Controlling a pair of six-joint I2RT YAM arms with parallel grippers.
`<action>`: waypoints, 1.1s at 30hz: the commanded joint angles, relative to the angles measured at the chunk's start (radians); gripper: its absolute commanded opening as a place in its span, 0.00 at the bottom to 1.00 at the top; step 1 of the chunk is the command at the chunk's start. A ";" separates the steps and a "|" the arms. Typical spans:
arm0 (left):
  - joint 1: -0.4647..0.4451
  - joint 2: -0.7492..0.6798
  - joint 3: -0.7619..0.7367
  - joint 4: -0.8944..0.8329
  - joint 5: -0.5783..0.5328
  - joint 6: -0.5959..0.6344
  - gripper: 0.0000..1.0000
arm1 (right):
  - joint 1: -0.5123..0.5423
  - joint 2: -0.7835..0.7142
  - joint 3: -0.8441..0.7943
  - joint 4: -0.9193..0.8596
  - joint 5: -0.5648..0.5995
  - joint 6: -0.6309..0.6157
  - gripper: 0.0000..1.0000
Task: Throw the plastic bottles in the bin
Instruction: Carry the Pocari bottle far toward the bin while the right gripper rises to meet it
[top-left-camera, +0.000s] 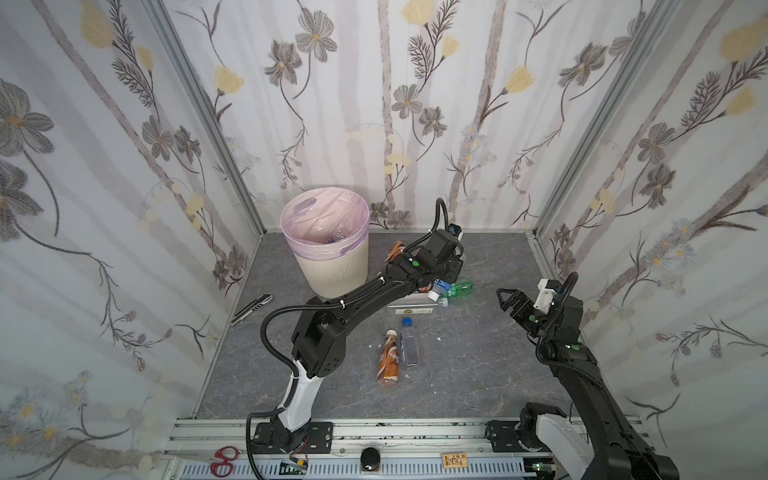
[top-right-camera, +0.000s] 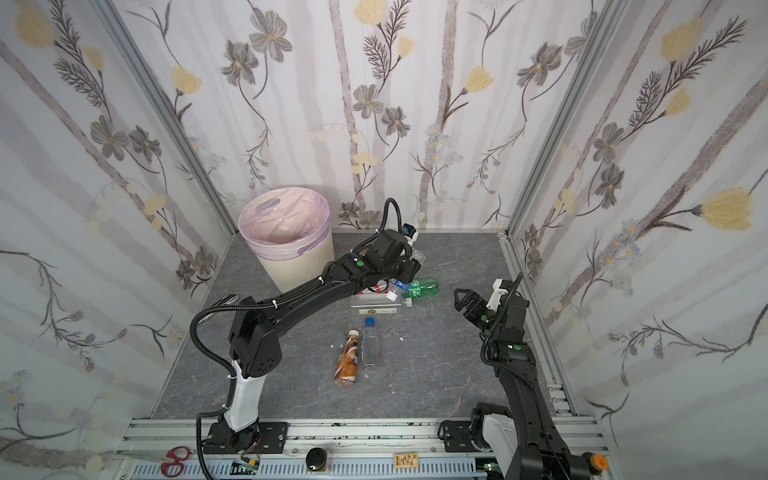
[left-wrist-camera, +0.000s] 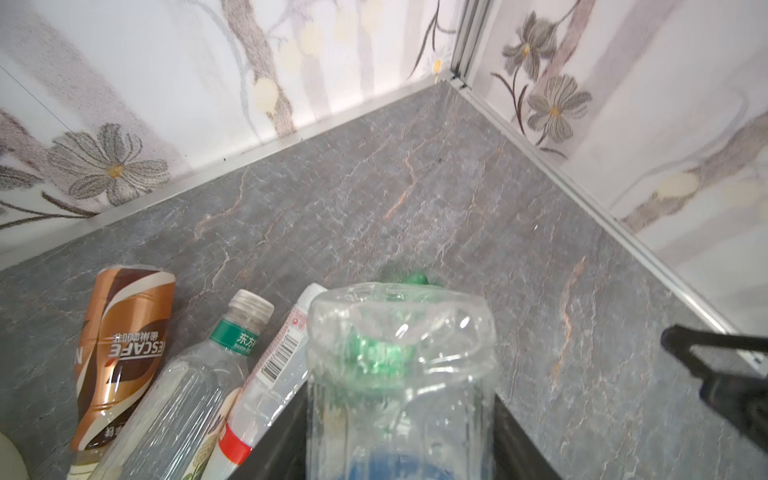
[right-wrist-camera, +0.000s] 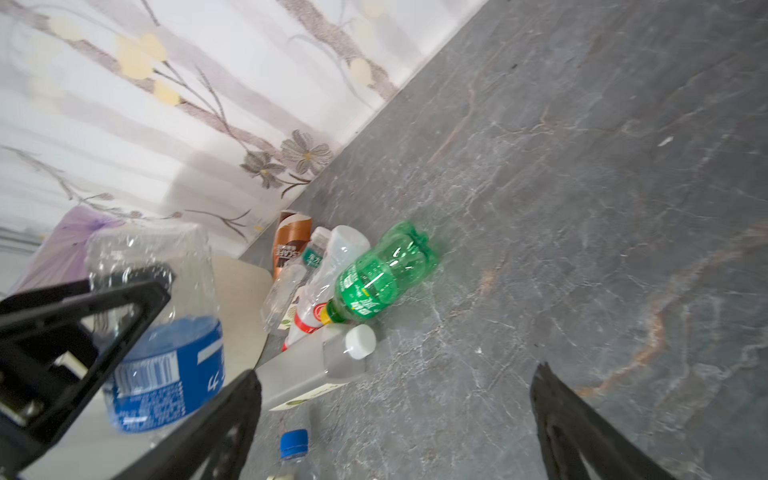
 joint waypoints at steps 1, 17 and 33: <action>0.003 0.013 0.064 0.023 -0.010 -0.074 0.56 | 0.064 -0.030 -0.002 0.159 -0.059 0.007 1.00; 0.033 0.048 0.297 0.026 0.037 -0.314 0.56 | 0.301 0.017 0.142 0.371 0.026 -0.046 0.98; 0.032 0.028 0.310 0.029 0.048 -0.341 0.57 | 0.361 0.257 0.348 0.370 0.042 -0.043 0.88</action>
